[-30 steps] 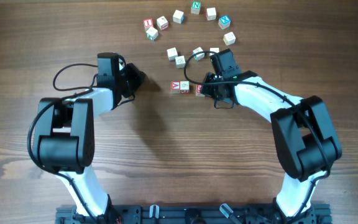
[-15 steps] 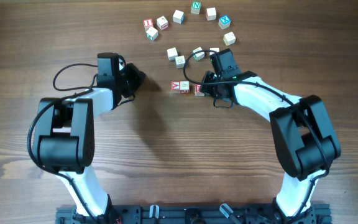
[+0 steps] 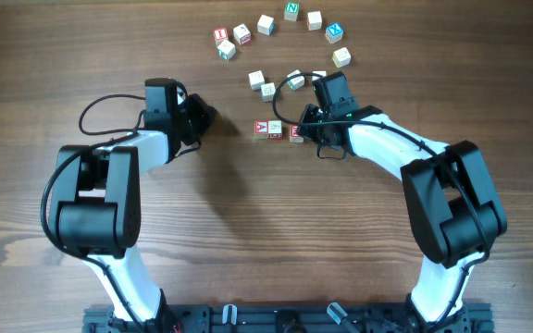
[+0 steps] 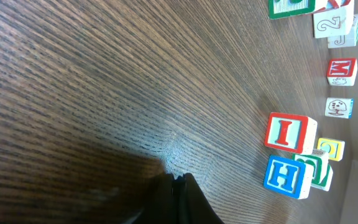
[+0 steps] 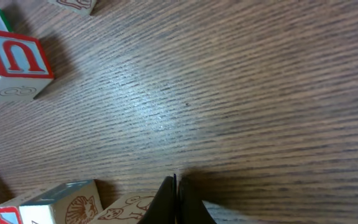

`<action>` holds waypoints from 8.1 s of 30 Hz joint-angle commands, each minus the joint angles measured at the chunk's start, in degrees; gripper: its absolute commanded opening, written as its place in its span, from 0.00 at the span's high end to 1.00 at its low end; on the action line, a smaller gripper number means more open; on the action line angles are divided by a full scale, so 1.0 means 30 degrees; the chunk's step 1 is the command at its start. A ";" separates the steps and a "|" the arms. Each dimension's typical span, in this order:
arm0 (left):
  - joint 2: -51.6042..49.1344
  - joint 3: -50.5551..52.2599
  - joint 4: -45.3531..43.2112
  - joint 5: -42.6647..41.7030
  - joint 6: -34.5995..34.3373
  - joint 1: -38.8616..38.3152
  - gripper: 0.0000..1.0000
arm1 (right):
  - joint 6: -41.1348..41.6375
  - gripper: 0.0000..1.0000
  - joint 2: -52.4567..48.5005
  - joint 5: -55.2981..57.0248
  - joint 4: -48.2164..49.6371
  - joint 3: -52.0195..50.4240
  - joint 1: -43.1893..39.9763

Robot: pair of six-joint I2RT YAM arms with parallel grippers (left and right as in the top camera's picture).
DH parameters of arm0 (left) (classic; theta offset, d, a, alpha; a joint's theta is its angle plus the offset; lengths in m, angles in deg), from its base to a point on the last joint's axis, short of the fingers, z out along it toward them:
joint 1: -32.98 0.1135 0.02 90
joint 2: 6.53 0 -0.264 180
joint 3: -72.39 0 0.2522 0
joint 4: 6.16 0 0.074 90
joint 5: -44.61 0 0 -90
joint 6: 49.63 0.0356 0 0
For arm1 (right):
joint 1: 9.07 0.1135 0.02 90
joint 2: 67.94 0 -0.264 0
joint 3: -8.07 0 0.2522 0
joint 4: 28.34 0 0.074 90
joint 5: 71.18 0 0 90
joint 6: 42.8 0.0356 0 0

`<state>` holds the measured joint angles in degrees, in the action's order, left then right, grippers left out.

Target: Form a horizontal line

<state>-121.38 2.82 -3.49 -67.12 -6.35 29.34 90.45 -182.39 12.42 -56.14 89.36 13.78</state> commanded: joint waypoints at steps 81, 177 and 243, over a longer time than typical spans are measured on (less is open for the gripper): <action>0.0321 0.0233 0.0102 0.0408 0.0444 0.0073 0.96 | 0.2069 0.96 -0.0408 0.0408 -0.2033 -0.0160 0.1654; 0.0321 0.0233 0.0138 0.0561 0.0444 0.0073 0.96 | 0.1647 0.96 -0.0663 0.1501 -0.1137 -0.0160 0.1239; 0.0321 0.0233 0.0197 0.0561 0.0444 0.0073 0.96 | -0.2433 0.96 -0.0678 -0.2222 0.3869 -0.0051 -0.0189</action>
<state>-121.32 2.82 -3.33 -66.88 -6.35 29.34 85.13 -183.35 8.97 -44.73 89.51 13.13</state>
